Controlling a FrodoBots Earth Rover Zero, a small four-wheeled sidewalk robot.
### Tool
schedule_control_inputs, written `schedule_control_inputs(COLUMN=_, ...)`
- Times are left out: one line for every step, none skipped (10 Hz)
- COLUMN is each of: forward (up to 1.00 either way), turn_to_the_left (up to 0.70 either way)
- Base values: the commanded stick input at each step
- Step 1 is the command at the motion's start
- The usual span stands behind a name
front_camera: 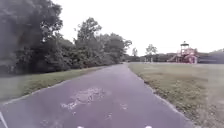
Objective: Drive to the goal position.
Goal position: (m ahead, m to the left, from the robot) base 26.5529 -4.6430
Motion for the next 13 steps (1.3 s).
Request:
schedule_control_inputs(forward=0.7, turn_to_the_left=0.0)
schedule_control_inputs(forward=0.7, turn_to_the_left=0.0)
schedule_control_inputs(forward=0.7, turn_to_the_left=0.0)
schedule_control_inputs(forward=0.7, turn_to_the_left=0.0)
schedule_control_inputs(forward=0.7, turn_to_the_left=0.0)
schedule_control_inputs(forward=0.7, turn_to_the_left=0.0)
schedule_control_inputs(forward=0.7, turn_to_the_left=0.0)
schedule_control_inputs(forward=0.7, turn_to_the_left=0.0)
schedule_control_inputs(forward=0.7, turn_to_the_left=0.0)
schedule_control_inputs(forward=0.7, turn_to_the_left=0.0)
schedule_control_inputs(forward=0.7, turn_to_the_left=0.0)
schedule_control_inputs(forward=0.7, turn_to_the_left=0.0)
schedule_control_inputs(forward=0.7, turn_to_the_left=0.0)
